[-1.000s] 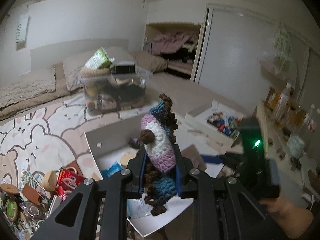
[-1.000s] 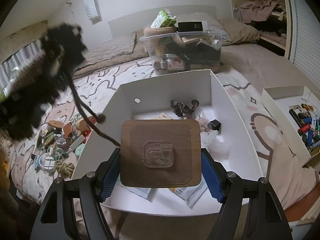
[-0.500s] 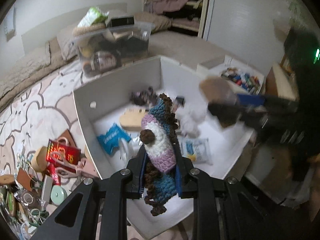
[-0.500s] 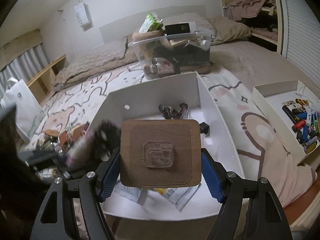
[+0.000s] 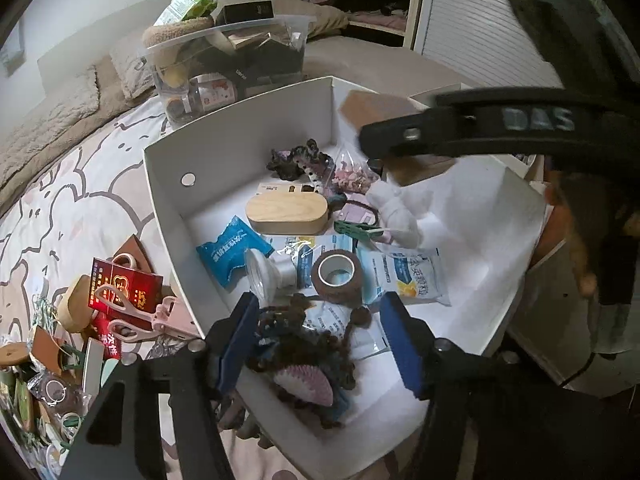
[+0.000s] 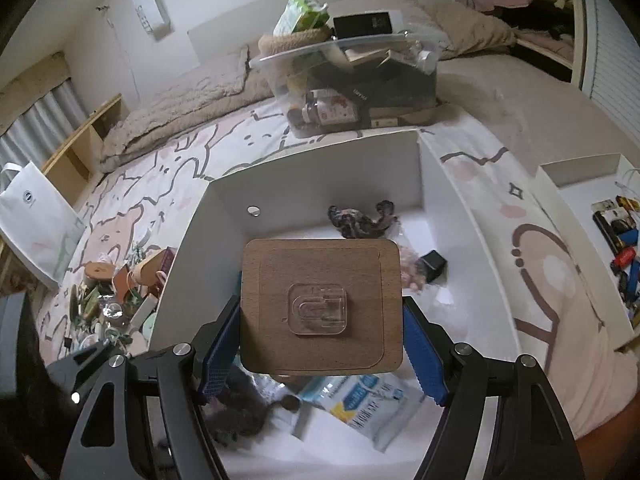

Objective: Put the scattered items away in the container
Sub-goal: 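Open both tools to drop the crocheted toy and coaster into the white box, then withdraw both tools from the white box back toward the scattered items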

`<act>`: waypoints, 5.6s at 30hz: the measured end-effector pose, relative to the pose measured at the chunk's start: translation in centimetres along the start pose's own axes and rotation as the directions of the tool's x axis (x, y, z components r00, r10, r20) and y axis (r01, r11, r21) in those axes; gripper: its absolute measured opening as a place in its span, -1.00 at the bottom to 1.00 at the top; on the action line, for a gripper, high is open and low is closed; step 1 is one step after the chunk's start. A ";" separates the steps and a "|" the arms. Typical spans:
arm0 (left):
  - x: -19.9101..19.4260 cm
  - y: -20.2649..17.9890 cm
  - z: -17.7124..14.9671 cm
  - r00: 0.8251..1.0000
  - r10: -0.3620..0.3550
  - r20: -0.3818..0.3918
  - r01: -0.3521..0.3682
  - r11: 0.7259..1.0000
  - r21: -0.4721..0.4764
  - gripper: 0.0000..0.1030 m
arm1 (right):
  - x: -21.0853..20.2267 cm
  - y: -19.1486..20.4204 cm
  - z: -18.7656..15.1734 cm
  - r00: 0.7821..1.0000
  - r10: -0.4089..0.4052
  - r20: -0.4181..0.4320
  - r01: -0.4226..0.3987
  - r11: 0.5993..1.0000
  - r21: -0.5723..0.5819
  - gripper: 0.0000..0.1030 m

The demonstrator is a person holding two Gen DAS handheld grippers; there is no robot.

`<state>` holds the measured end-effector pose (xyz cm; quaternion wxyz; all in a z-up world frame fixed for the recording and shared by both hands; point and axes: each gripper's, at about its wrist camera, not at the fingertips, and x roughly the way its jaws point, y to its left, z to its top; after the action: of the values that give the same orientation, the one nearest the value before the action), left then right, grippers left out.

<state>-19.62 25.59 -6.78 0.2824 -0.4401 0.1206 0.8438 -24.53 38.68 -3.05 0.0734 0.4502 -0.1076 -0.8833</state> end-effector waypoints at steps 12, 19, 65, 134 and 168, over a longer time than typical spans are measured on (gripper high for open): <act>-2.4 3.8 1.5 0.999 -0.005 0.047 0.006 0.999 -0.034 0.42 | 6.1 2.0 3.3 0.987 -0.058 -0.147 0.057 0.998 -0.014 0.48; -5.7 6.4 3.1 0.992 -0.010 0.126 0.014 0.999 -0.030 0.51 | 10.3 3.9 4.5 0.970 -0.090 -0.226 0.071 0.993 -0.093 0.48; -7.8 11.1 1.4 0.987 0.026 0.156 -0.004 0.991 -0.133 0.78 | 4.6 4.8 4.9 0.992 -0.045 -0.120 0.034 0.995 -0.092 1.00; -14.8 16.0 -4.3 0.967 0.163 0.197 -0.097 0.948 -0.304 0.99 | -4.9 13.0 -2.9 0.978 0.129 0.161 -0.091 0.970 -0.226 1.00; -20.4 22.9 -10.9 0.936 0.269 0.229 -0.142 0.880 -0.453 0.99 | -2.2 22.8 -5.2 0.962 0.262 0.071 -0.222 0.909 -0.352 1.00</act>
<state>-16.37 -5.44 2.40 0.1007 -0.3499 -0.0636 0.9292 -18.28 16.47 1.54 0.2529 0.3613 -0.0122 -0.8974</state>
